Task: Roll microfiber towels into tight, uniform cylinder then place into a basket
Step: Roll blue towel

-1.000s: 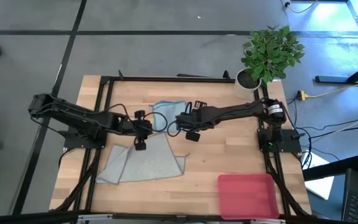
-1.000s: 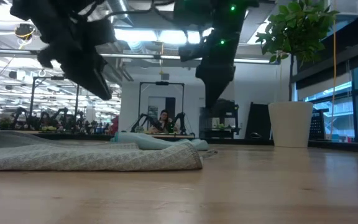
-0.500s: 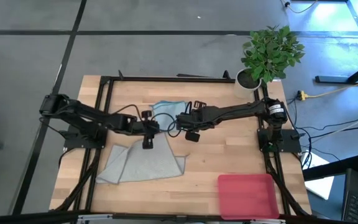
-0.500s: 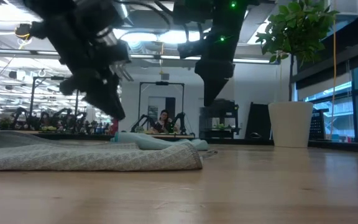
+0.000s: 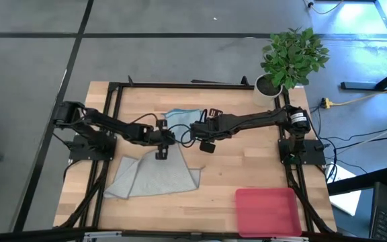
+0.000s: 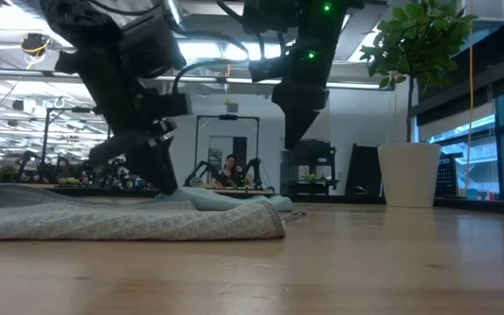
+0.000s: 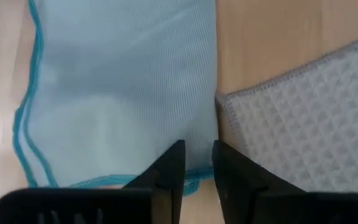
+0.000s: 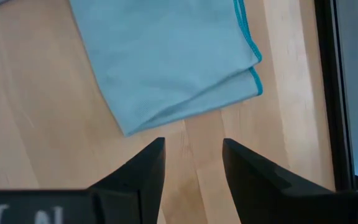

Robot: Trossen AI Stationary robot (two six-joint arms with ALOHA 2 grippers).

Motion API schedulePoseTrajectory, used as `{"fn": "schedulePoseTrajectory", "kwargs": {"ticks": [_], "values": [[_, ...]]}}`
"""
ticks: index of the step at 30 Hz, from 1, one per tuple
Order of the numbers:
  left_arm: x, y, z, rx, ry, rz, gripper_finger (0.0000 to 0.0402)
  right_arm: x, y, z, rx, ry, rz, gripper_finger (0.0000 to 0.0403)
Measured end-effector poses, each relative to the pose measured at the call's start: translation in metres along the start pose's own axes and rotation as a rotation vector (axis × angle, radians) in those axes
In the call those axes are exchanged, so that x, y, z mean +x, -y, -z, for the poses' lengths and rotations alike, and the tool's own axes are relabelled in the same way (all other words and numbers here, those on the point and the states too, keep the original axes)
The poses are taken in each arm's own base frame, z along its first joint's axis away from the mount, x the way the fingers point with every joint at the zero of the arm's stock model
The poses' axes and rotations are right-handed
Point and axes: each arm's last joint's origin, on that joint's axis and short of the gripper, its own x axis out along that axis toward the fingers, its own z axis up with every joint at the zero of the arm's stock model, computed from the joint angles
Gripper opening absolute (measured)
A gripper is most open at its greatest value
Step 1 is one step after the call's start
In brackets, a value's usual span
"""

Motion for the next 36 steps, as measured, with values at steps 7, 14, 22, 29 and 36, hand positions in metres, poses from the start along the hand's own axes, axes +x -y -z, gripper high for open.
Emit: {"fn": "schedulePoseTrajectory", "kwargs": {"ticks": [7,14,22,29,36], "values": [[-0.025,-0.002,-0.011,0.034,0.035,0.011,0.0076,0.0,0.001,-0.001,0.006,0.002,-0.004,0.0162],[-0.038,0.0,-0.014,0.006,0.064,-0.034,0.0077,0.0,0.0,-0.001,0.009,0.006,-0.027,0.0163],[-0.038,0.0,-0.014,-0.02,0.058,-0.056,0.0109,0.001,0.0,-0.002,0.011,0.01,-0.028,0.0188],[-0.036,0.0,-0.012,-0.039,0.054,-0.05,0.012,0.003,0.001,-0.005,0.016,0.034,-0.075,0.0221],[-0.028,0.001,-0.007,-0.018,0.025,-0.036,0.012,0.024,-0.01,-0.005,-0.11,0.152,-0.184,0.0224]]}}
